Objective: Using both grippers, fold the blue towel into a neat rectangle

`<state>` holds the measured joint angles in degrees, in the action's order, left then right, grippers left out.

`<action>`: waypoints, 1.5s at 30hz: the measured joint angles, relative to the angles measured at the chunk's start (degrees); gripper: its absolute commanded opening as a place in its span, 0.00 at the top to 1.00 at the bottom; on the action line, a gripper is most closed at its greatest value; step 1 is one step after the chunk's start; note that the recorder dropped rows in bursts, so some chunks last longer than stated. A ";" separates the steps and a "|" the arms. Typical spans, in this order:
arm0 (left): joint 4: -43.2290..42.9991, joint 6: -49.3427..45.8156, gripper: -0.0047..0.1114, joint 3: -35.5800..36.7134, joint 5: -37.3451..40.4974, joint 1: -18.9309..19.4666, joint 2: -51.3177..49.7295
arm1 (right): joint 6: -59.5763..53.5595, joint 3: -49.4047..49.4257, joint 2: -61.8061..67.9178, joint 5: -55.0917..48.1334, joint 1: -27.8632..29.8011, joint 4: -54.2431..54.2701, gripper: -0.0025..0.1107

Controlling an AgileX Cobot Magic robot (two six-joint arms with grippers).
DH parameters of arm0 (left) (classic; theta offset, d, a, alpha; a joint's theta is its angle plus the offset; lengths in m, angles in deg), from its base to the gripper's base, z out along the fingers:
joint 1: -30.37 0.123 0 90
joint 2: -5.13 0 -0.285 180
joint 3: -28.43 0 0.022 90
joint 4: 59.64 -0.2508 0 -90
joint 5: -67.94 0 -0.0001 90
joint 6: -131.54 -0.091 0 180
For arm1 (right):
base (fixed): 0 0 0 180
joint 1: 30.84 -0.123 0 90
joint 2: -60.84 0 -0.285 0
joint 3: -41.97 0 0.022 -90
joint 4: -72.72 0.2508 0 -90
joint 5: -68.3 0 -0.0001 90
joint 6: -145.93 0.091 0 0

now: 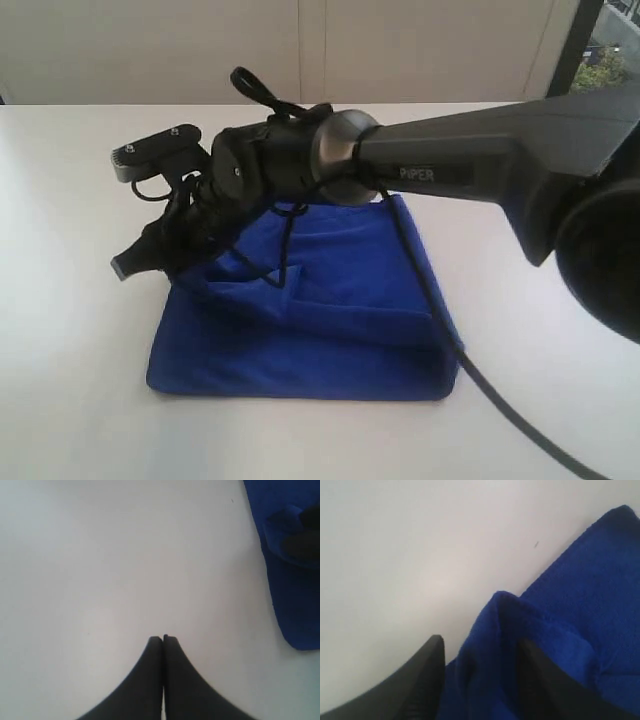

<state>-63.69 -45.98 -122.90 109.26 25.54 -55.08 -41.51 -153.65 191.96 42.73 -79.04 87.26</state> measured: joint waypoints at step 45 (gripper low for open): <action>0.00 0.00 0.96 0.00 0.00 0.00 0.00 | 3.10 -1.23 4.60 -26.77 31.91 -25.18 0.98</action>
<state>-63.69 -45.98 -122.90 109.26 25.54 -55.08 -38.41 -154.87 196.56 15.96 -47.13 62.08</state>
